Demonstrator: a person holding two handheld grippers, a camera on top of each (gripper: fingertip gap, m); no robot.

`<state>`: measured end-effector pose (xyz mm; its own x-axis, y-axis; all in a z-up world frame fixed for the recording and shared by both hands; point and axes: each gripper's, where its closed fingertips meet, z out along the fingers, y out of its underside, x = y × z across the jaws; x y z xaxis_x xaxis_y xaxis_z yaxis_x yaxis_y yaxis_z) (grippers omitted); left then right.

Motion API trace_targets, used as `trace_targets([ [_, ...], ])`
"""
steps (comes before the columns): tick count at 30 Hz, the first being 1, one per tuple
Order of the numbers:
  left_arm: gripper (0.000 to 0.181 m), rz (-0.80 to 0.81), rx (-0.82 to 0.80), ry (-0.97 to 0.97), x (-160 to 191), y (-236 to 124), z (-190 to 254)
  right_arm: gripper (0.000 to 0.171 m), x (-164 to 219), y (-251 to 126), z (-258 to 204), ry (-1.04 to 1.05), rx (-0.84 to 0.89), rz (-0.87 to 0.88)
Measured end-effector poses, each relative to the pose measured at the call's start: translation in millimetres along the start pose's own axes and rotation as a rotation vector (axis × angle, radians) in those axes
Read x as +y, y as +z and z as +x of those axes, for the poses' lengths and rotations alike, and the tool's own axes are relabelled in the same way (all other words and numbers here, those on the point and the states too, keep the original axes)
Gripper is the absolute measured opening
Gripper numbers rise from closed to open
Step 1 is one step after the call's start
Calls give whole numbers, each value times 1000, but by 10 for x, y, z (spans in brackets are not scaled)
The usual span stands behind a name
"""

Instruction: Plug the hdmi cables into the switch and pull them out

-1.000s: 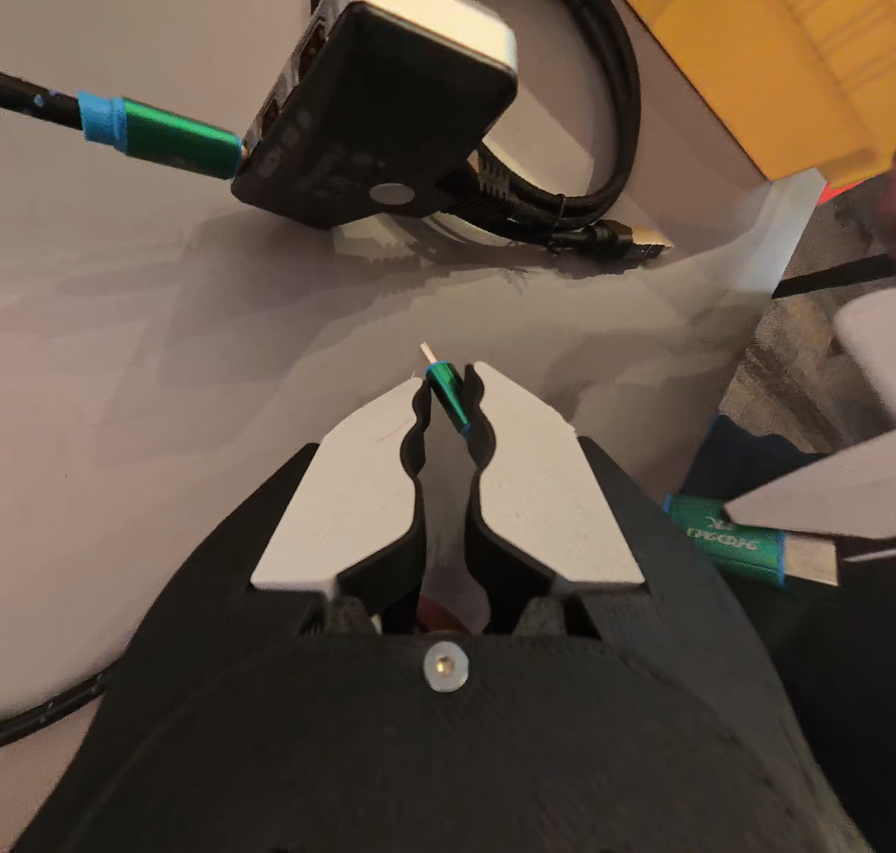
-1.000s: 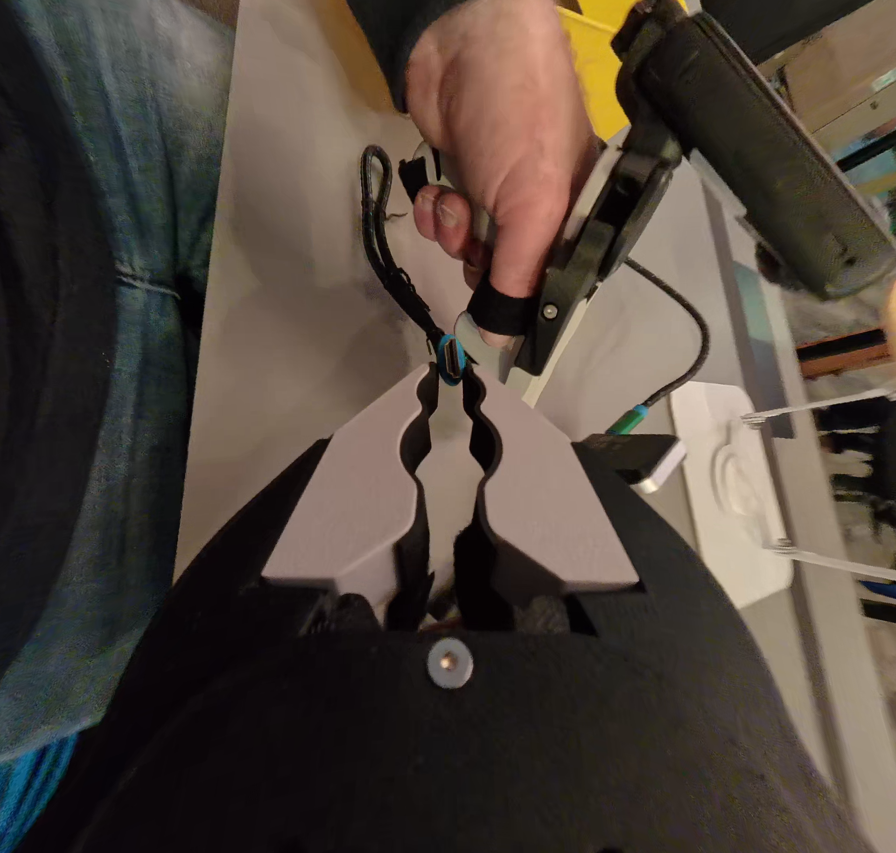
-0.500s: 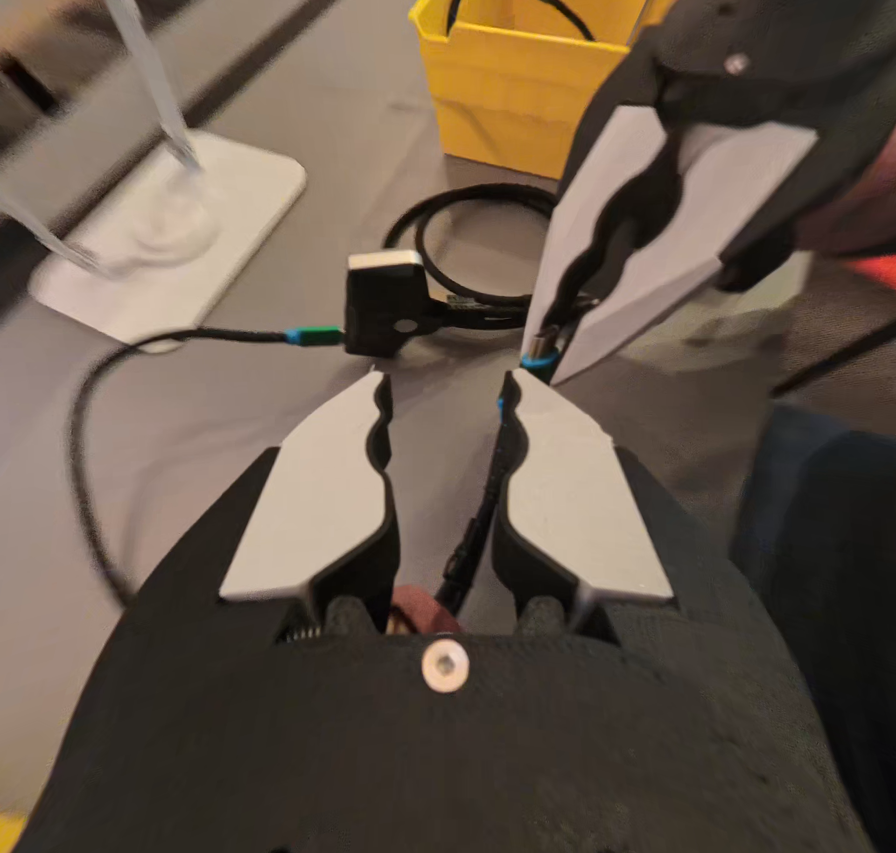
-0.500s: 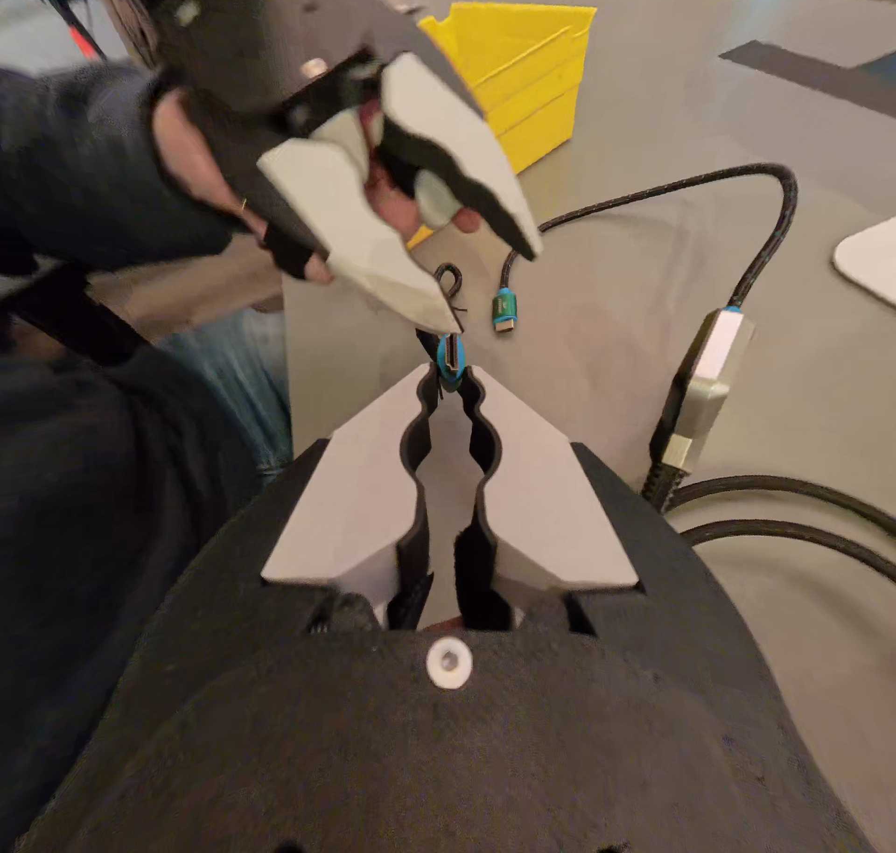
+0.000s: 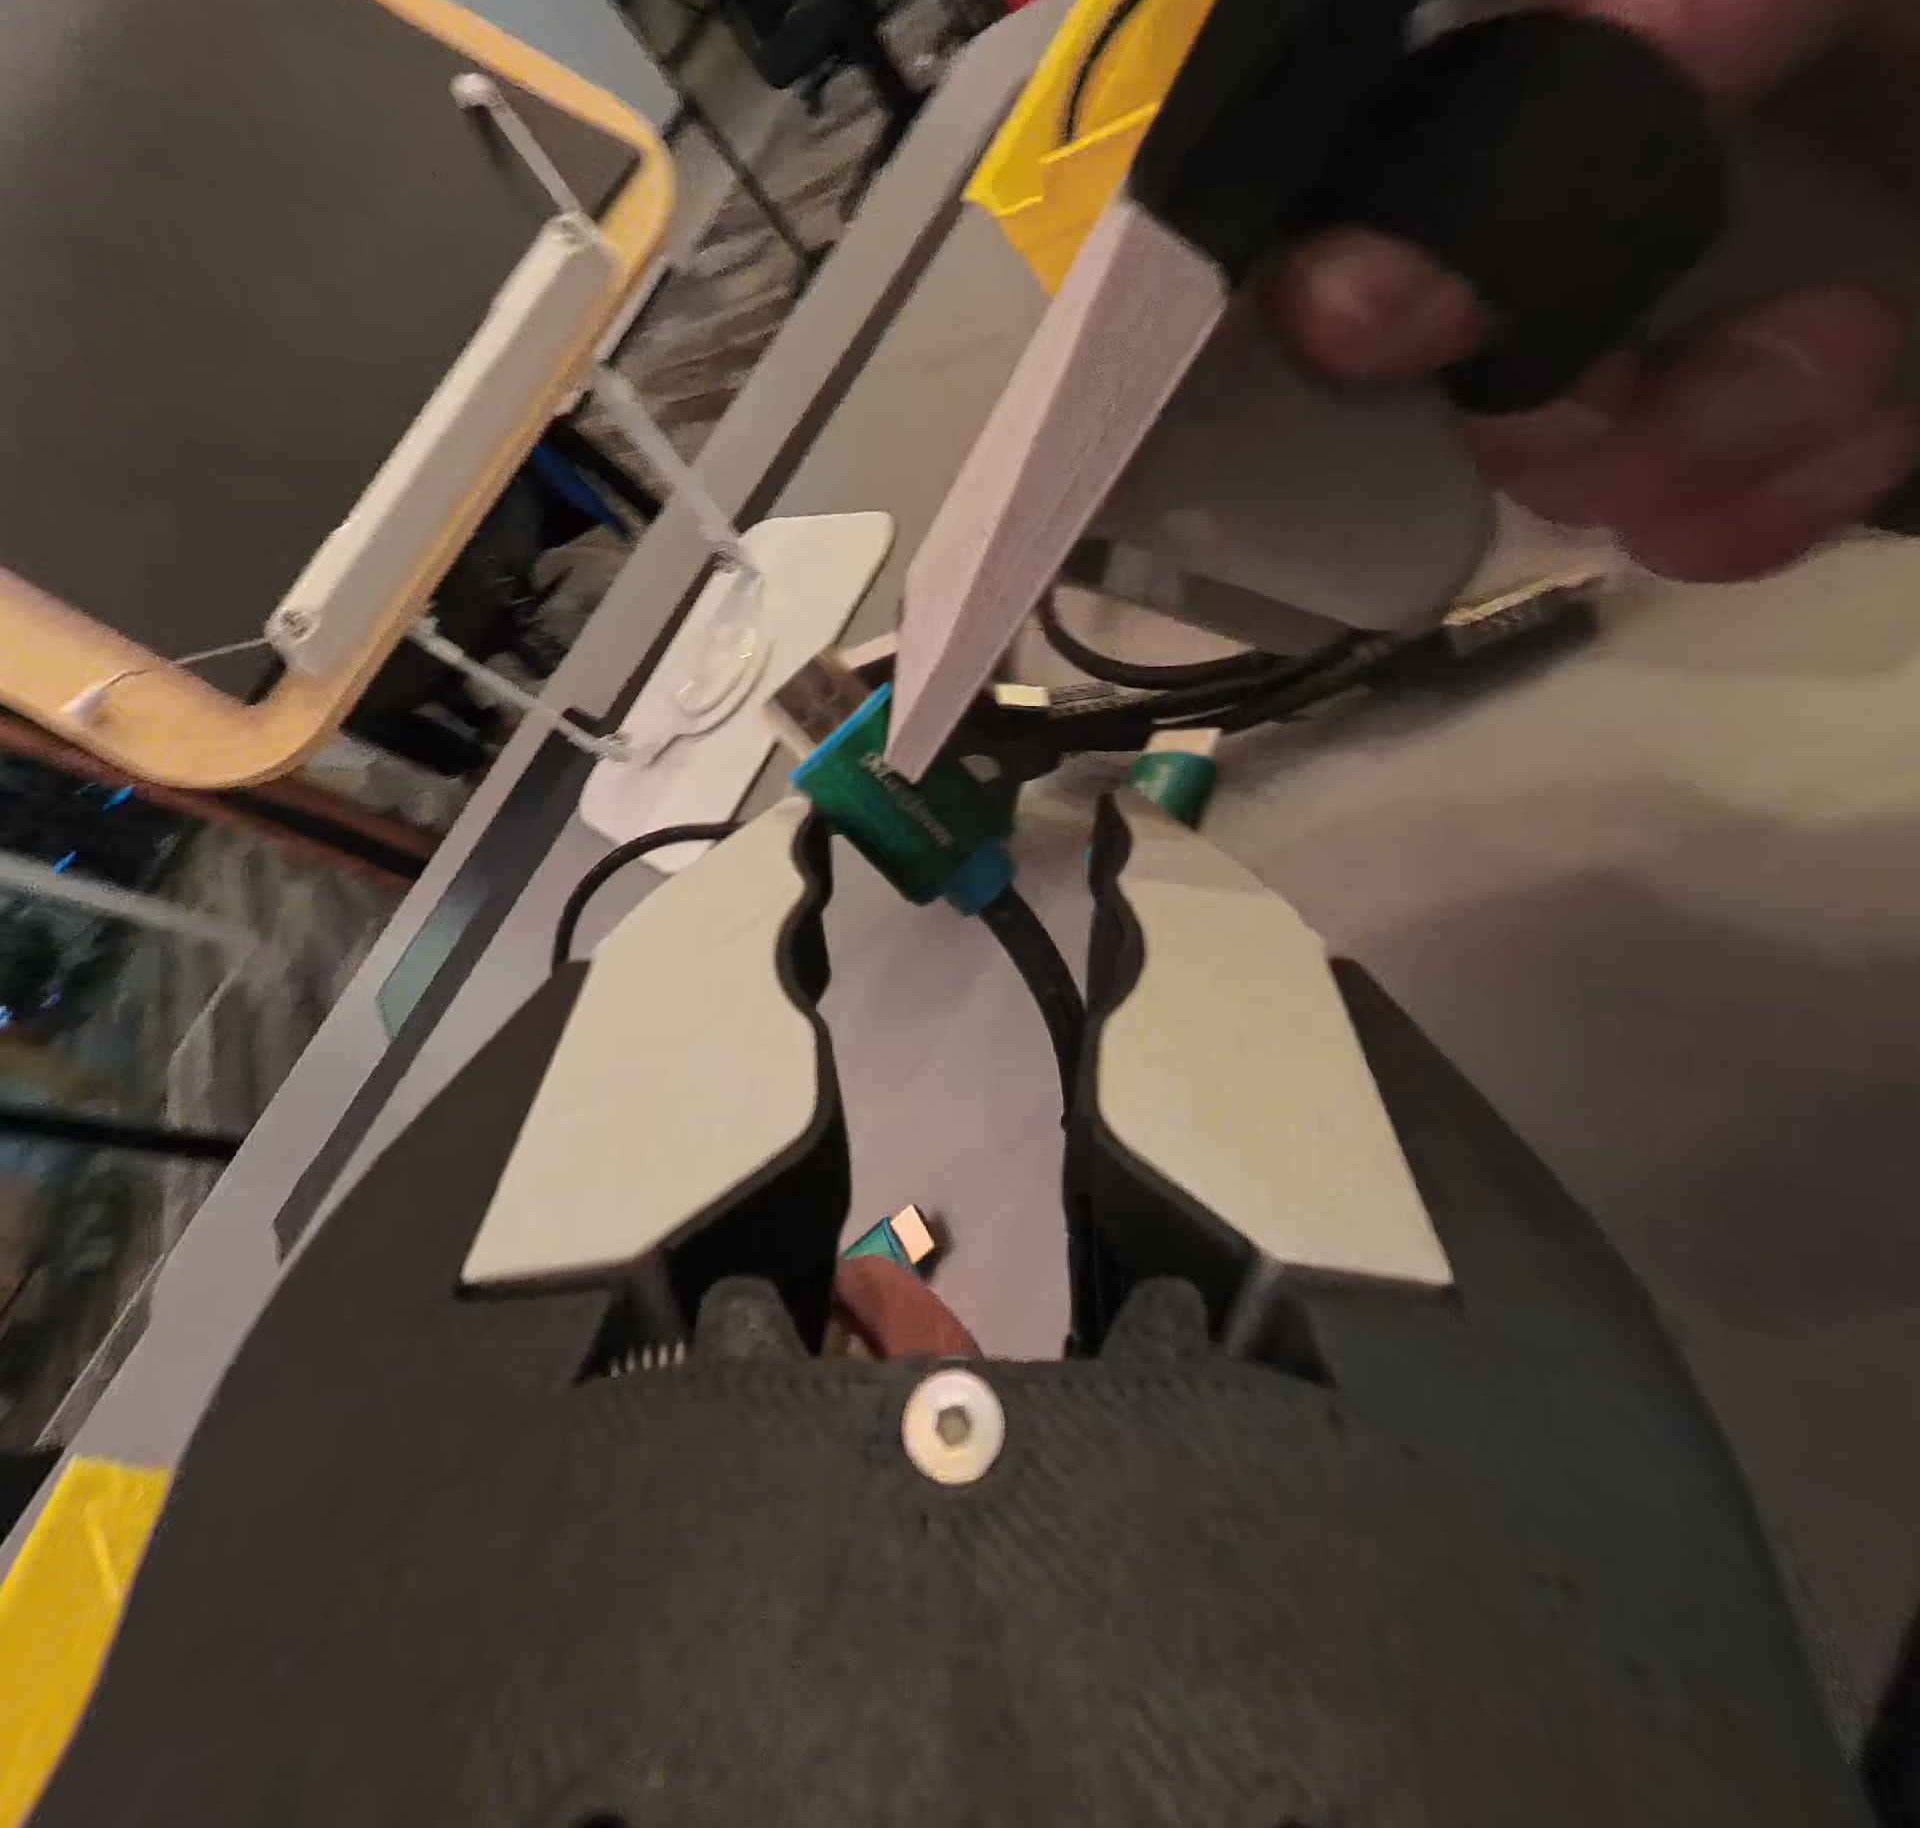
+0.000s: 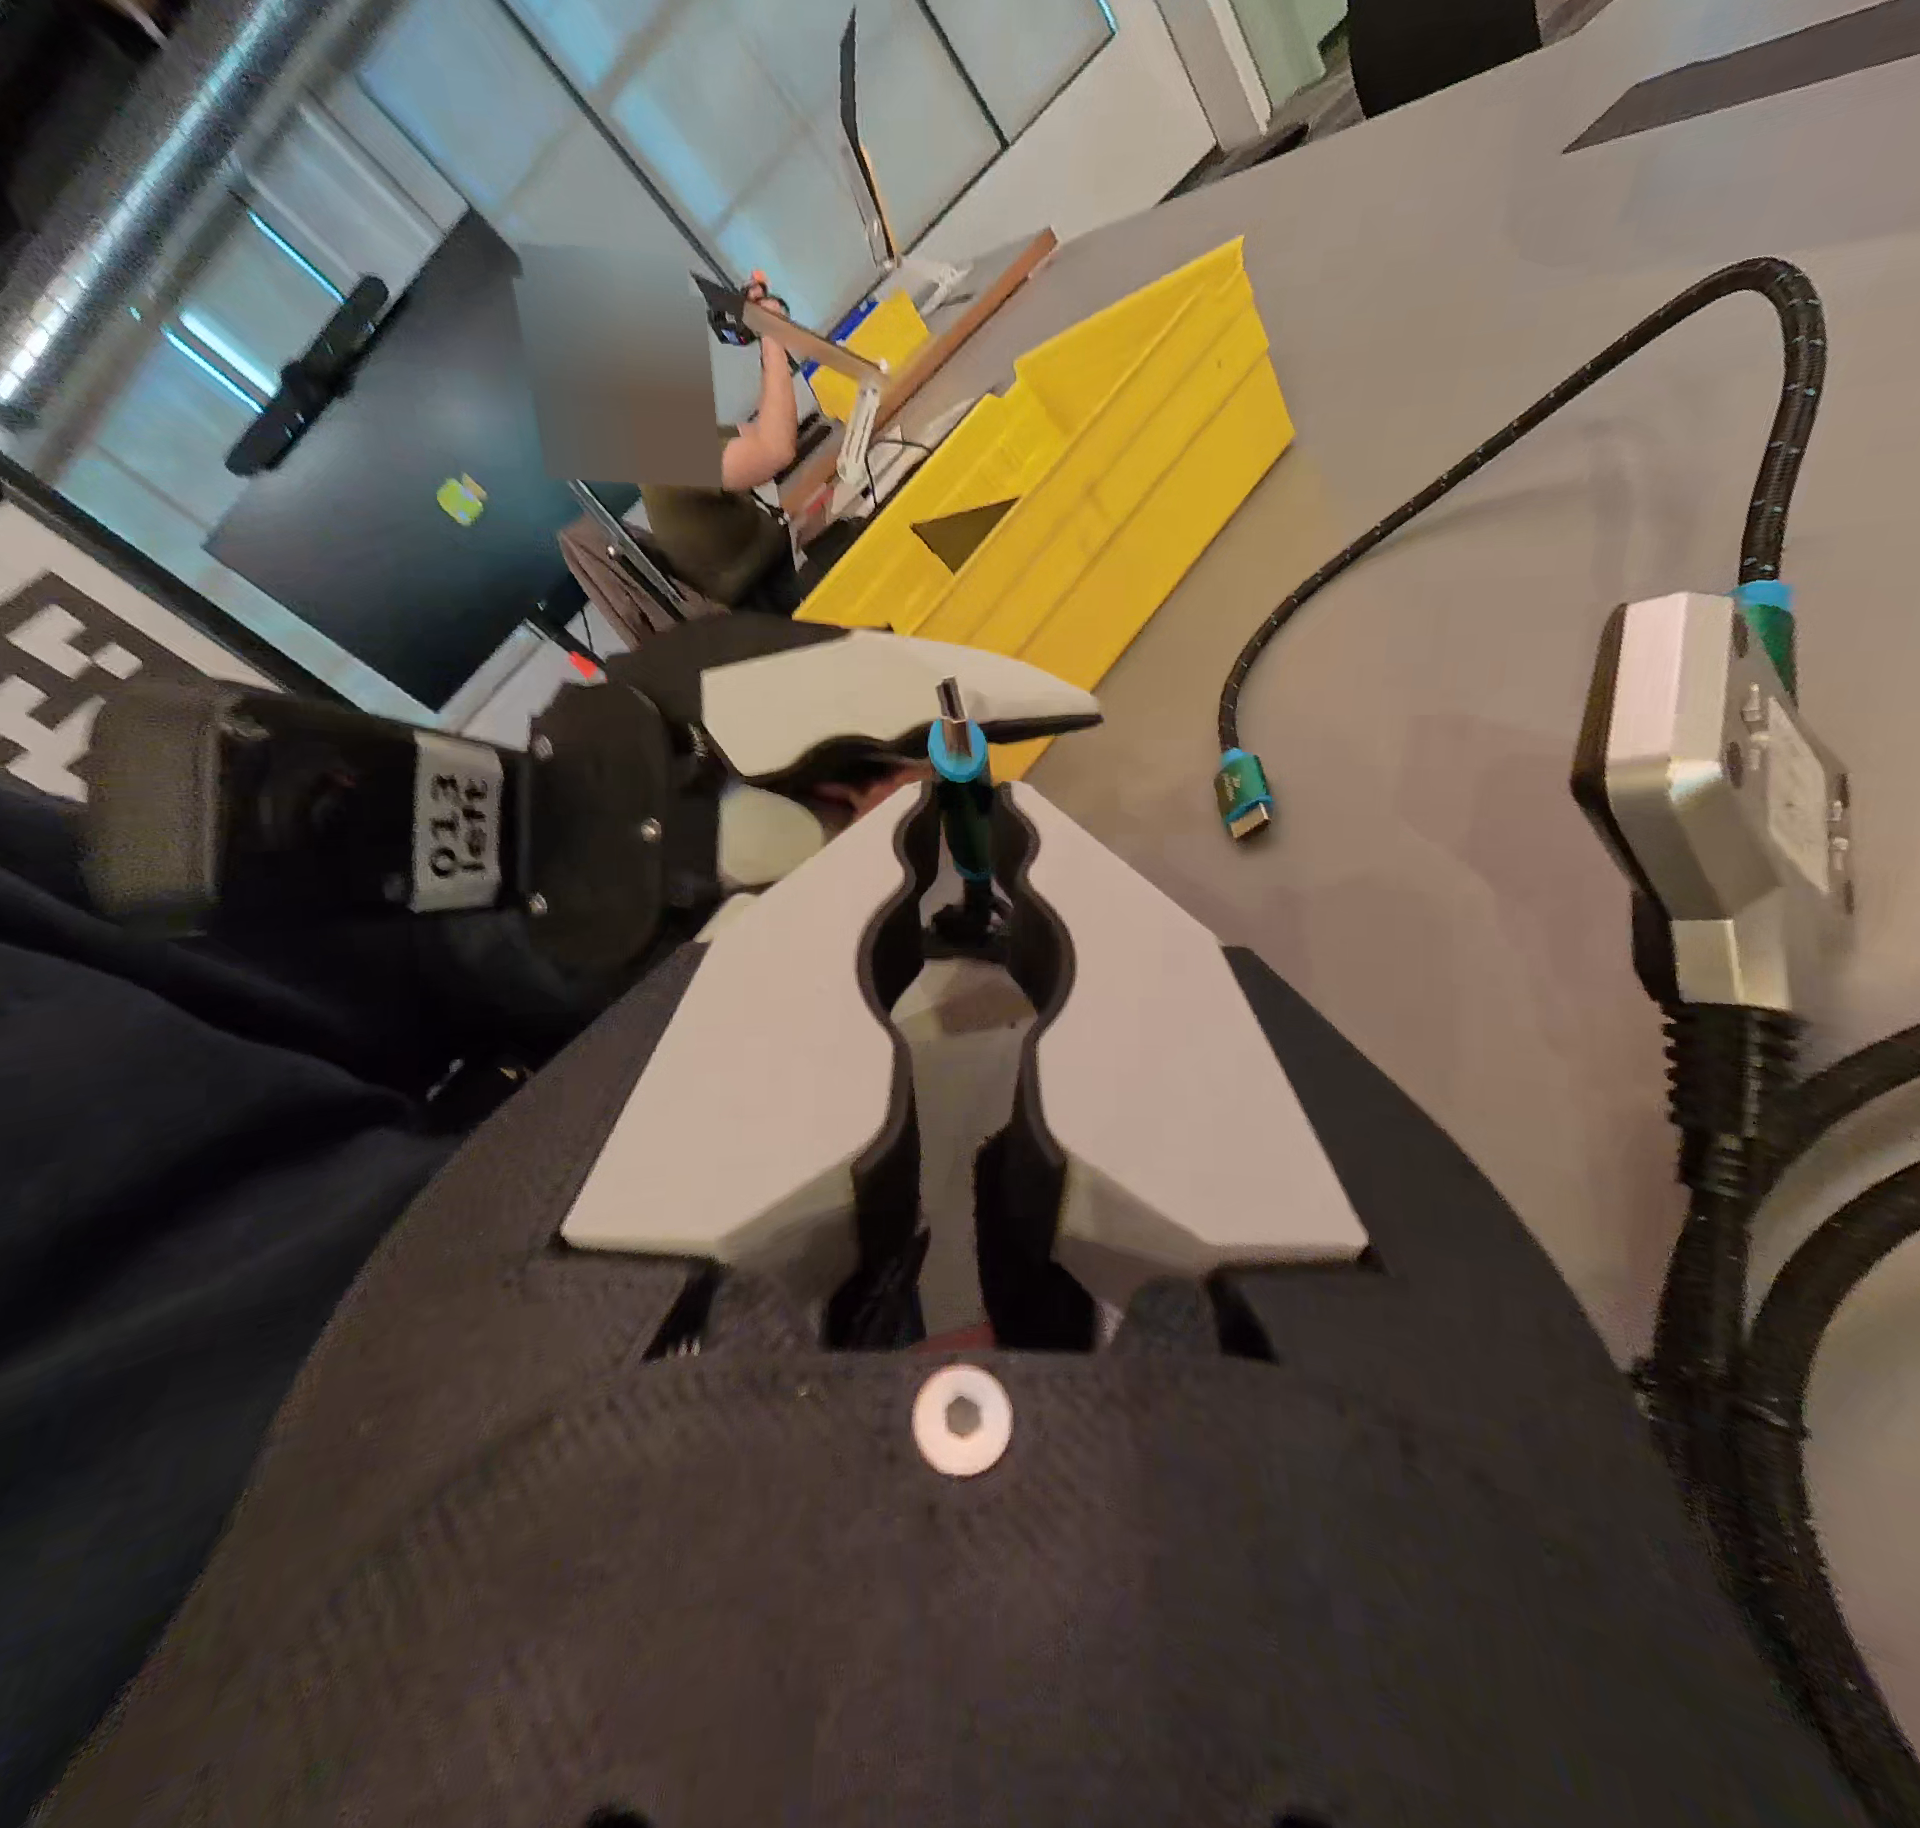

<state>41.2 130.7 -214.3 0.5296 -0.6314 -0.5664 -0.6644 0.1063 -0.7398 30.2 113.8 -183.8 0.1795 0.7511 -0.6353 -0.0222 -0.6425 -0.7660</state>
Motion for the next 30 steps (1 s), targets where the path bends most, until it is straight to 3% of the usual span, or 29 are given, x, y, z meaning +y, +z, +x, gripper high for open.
trace_targets([
  [2,21,23,-79,-44,9,-11,-91,8,-30,-17,-18,25,-6,28],
  [6,18,16,-30,-43,35,4,-47,7,-2,-26,9,32,8,39],
  [9,16,-40,101,-8,99,11,19,8,40,-26,36,-61,33,-26],
  [13,16,-121,395,-41,160,-85,131,20,-60,-127,0,-519,169,-146],
  [15,16,-142,534,-88,158,-153,169,27,-26,-147,-27,-836,226,-293],
  [17,16,-154,625,-67,151,-209,191,34,16,-138,-24,-992,229,-421],
  [20,16,-169,720,21,107,-287,243,40,149,-79,-106,-994,70,-535],
  [24,16,-182,810,132,64,-392,308,22,325,-27,-140,-1017,-61,-650],
  [27,16,-208,848,193,98,-443,322,19,380,-4,-183,-1003,-105,-685],
  [30,16,-214,883,223,105,-497,323,34,379,25,-238,-971,-131,-653],
])
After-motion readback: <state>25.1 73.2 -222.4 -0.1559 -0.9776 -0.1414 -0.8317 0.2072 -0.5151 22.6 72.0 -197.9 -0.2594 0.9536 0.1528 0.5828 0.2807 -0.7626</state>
